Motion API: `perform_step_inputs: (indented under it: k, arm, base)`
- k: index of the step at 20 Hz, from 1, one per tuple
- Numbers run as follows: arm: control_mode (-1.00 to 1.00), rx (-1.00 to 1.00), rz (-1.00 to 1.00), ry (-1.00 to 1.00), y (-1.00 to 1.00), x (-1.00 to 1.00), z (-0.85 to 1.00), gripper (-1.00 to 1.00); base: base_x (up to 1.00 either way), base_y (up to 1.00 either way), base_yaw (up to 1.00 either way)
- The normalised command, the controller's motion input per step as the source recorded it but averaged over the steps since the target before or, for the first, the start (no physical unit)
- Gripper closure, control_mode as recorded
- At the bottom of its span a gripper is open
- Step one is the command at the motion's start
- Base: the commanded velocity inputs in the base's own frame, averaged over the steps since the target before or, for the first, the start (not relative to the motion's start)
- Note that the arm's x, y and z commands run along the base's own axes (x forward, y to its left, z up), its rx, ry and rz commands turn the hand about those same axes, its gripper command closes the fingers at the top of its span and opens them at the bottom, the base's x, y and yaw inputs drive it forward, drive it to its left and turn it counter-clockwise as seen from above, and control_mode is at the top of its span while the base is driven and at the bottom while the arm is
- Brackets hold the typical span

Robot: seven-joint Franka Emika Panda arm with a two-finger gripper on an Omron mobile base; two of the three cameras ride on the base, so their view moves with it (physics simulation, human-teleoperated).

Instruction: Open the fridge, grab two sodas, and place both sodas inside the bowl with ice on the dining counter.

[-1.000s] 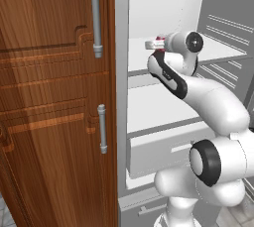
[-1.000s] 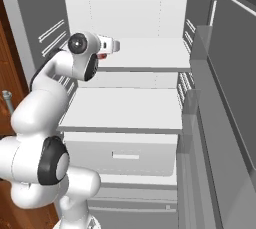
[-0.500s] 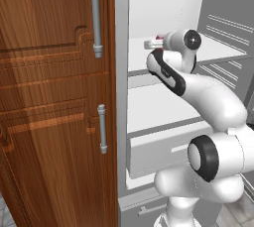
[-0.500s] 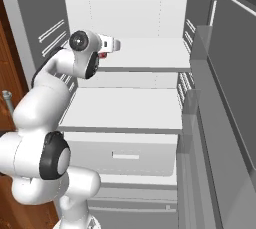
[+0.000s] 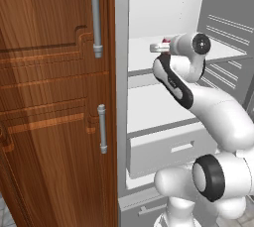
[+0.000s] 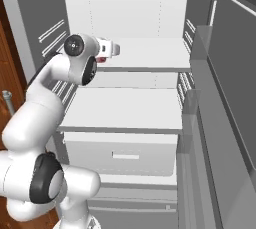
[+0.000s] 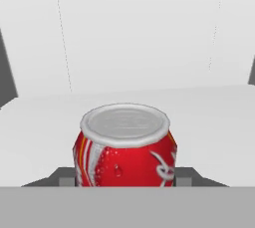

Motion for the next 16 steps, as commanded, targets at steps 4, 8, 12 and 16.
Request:
perform_step_inputs:
  k: [4,8,12,16]
  arm:
    - [-1.00,0.00,-0.06,0.00,-0.22,-1.00,0.04,1.00]
    - [-1.00,0.00,-0.09,0.01,-0.15,-0.90,0.50,1.00]
    - [-1.00,0.00,-0.08,0.09,-0.07,-0.87,0.54,1.00]
    - [-1.00,0.00,-0.07,0.13,-0.01,-0.92,0.19,1.00]
  base:
    - [0.00,0.00,0.00]
    - [0.00,0.00,0.00]
    - [0.00,0.00,0.00]
    - [0.00,0.00,0.00]
